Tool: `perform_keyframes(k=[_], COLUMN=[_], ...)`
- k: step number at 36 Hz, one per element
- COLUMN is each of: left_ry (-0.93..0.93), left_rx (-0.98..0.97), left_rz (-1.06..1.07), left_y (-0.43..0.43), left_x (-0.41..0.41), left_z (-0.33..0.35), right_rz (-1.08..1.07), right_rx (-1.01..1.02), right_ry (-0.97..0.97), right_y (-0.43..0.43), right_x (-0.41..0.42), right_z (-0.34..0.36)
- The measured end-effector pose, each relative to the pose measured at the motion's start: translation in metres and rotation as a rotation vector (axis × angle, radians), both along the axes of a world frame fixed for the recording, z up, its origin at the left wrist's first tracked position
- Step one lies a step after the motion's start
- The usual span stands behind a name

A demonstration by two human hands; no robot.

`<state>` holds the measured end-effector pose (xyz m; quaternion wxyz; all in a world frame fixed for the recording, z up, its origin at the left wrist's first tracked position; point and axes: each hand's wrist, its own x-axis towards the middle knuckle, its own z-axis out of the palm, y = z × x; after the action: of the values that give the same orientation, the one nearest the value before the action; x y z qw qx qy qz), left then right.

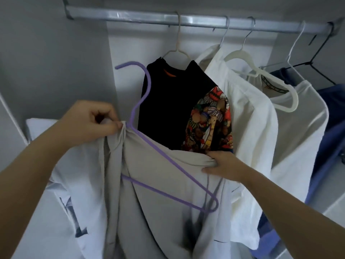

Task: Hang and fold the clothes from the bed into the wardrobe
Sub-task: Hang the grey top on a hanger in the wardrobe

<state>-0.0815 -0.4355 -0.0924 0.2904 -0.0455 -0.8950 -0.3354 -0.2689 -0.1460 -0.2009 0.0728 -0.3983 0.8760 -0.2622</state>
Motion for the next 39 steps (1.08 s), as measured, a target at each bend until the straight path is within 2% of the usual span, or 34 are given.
perform_keyframes(k=[3, 5, 11, 15, 20, 22, 26, 29, 33, 36, 39], left_ry=[-0.002, -0.007, 0.020, 0.041, 0.023, -0.008, -0.091, -0.098, -0.067, -0.059, -0.043], left_rx=[-0.097, -0.163, -0.255, -0.311, -0.462, -0.390, 0.011, 0.218, 0.448, 0.489, 0.498], left_rz=[0.060, 0.135, 0.285, 0.322, 0.307, 0.267, 0.028, -0.060, -0.026, 0.034, 0.087], left_y=[0.004, 0.009, 0.021, 0.033, 0.056, 0.060, 0.058, 0.059, 0.053, 0.049, 0.046], left_x=[-0.007, -0.010, -0.017, -0.020, -0.027, -0.028, -0.026, -0.021, -0.018, -0.017, -0.015], left_z=[-0.009, -0.012, -0.021, -0.026, -0.044, -0.050, -0.051, -0.050, -0.052, -0.053, -0.052], right_rz=[-0.080, -0.149, -0.216, -0.232, -0.248, -0.234, -0.152, -0.125, -0.203, -0.224, -0.171], right_rx=[-0.028, -0.087, -0.287, -0.363, -0.646, -0.791, -0.961, -0.901, -0.563, -0.254, -0.164], right_ry=[0.073, 0.040, -0.292, -0.379, -0.590, -0.692, -0.825, -0.885, -0.685, -0.492, -0.372], right_y=[0.002, 0.002, -0.001, -0.007, -0.023, -0.030, -0.037, -0.033, -0.020, -0.009, 0.001], right_x=[-0.001, 0.001, 0.016, 0.026, 0.038, 0.041, 0.044, 0.041, 0.038, 0.041, 0.047], right_z=[0.008, 0.013, 0.033, 0.053, 0.080, 0.088, 0.096, 0.089, 0.070, 0.069, 0.077])
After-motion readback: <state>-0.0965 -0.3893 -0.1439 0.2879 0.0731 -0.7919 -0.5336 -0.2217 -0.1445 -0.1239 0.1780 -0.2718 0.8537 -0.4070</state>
